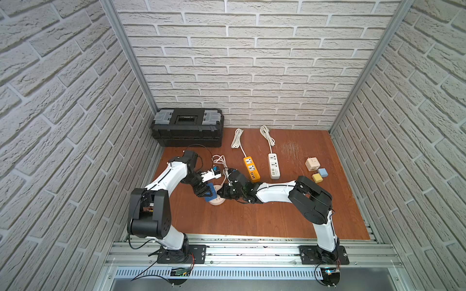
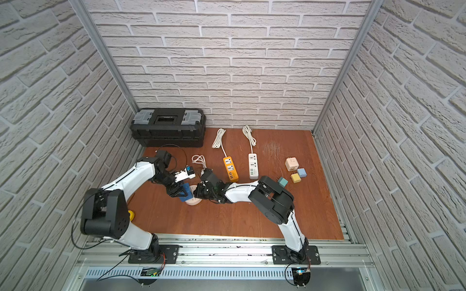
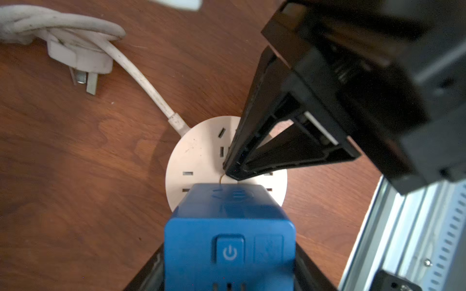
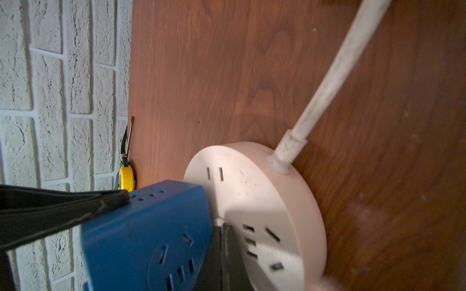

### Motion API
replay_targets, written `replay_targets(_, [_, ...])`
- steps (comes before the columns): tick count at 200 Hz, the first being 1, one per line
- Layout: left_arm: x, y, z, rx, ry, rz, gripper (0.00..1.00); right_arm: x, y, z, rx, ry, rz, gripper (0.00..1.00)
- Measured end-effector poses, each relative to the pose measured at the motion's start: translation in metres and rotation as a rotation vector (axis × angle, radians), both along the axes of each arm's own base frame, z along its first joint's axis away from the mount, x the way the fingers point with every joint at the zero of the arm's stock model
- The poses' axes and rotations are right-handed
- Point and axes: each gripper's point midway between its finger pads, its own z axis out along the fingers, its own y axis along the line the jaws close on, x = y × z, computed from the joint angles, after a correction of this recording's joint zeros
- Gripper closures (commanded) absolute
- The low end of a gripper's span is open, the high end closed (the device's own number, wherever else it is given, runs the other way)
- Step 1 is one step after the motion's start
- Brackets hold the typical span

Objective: Pull the plug off the socket
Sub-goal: Remove the plug from the socket.

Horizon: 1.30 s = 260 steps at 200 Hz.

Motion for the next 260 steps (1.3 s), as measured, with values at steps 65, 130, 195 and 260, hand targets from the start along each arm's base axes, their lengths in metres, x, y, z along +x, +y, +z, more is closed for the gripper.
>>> replay_targets(65, [-0.006, -0.004, 0.000, 0.115, -0.179, -0.007, 1.00, 0.001, 0.001, -0.003, 0.004, 0.005, -0.011, 0.97])
replay_targets(130, [-0.003, 0.000, 0.000, 0.100, -0.132, 0.012, 1.00, 0.005, 0.003, -0.003, 0.018, 0.000, -0.032, 0.97])
replay_targets(195, [0.013, 0.005, 0.002, -0.006, 0.110, 0.037, 1.00, 0.012, 0.003, -0.001, 0.021, -0.028, -0.059, 0.97])
replay_targets(260, [0.009, 0.001, 0.000, 0.032, -0.002, 0.020, 1.00, 0.013, 0.002, -0.003, 0.008, -0.032, -0.068, 0.97])
